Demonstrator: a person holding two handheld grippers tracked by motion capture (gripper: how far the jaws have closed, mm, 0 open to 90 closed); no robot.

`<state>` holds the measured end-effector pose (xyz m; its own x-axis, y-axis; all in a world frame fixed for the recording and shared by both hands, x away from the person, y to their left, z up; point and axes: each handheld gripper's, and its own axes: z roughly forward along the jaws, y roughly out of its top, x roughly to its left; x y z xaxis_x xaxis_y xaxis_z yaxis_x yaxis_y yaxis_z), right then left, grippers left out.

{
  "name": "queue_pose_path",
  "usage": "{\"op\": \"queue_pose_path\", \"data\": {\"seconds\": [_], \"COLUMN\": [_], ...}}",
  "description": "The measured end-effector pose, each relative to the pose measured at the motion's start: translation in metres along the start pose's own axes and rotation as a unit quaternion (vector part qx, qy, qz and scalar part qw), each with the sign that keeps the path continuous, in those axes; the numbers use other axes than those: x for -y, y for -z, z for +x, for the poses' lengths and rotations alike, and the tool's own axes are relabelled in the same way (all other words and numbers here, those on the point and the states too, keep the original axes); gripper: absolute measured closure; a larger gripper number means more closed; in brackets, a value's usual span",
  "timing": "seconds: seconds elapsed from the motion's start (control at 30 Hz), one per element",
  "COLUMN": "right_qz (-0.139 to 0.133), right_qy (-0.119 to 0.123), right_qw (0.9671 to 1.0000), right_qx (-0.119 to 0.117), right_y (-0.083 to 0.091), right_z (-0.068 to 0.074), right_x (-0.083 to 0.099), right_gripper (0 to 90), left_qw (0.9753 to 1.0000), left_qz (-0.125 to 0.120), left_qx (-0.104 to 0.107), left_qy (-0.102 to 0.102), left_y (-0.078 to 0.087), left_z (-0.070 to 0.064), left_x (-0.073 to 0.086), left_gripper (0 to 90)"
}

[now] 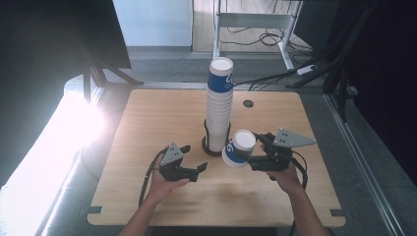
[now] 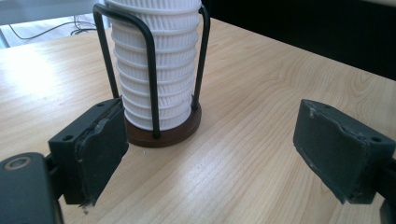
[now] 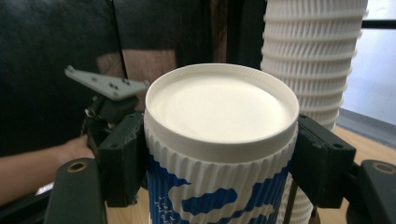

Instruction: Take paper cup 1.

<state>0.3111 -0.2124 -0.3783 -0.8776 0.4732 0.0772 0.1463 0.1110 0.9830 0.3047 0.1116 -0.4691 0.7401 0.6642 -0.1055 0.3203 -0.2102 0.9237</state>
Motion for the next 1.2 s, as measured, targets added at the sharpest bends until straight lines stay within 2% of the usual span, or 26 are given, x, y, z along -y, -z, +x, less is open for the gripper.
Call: {"op": "queue_pose_path", "data": {"seconds": [0.13,0.4,0.67,0.73,0.93,1.07,1.2], "right_qz": [0.005,0.018,0.031,0.042,0.053,0.051,0.052], "right_qy": [-0.009,-0.019,-0.033,-0.03,-0.027,-0.026,-0.022], "right_qw": [0.9999,0.9997,0.999,0.9986,0.9982,0.9983,0.9984], "right_qx": [0.0,0.0,0.001,0.005,0.005,0.005,0.005], "right_y": [-0.003,-0.01,-0.02,-0.023,-0.033,-0.036,-0.036], "right_z": [0.001,0.005,0.007,0.008,0.012,0.014,0.015], "right_x": [0.015,0.039,0.065,0.069,0.08,0.08,0.081], "right_gripper": [27.4,27.4,27.3,27.3,27.3,27.3,27.3], "left_qw": [0.9999,0.9999,0.9997,0.9997,0.9993,0.9992,0.9988], "left_qz": [-0.01,0.004,0.0,-0.001,-0.009,-0.006,-0.01], "left_qx": [0.004,0.01,0.019,0.021,0.032,0.039,0.047], "left_qy": [0.011,0.008,0.014,0.013,0.015,0.005,0.008], "left_y": [0.004,0.003,0.007,0.008,0.013,0.014,0.017], "left_z": [-0.001,-0.002,-0.005,-0.006,-0.009,-0.013,-0.014], "left_x": [0.005,0.011,0.012,0.012,0.012,0.012,0.012], "left_gripper": [10.3,10.3,10.3,10.3,10.3,10.3,10.2]}}
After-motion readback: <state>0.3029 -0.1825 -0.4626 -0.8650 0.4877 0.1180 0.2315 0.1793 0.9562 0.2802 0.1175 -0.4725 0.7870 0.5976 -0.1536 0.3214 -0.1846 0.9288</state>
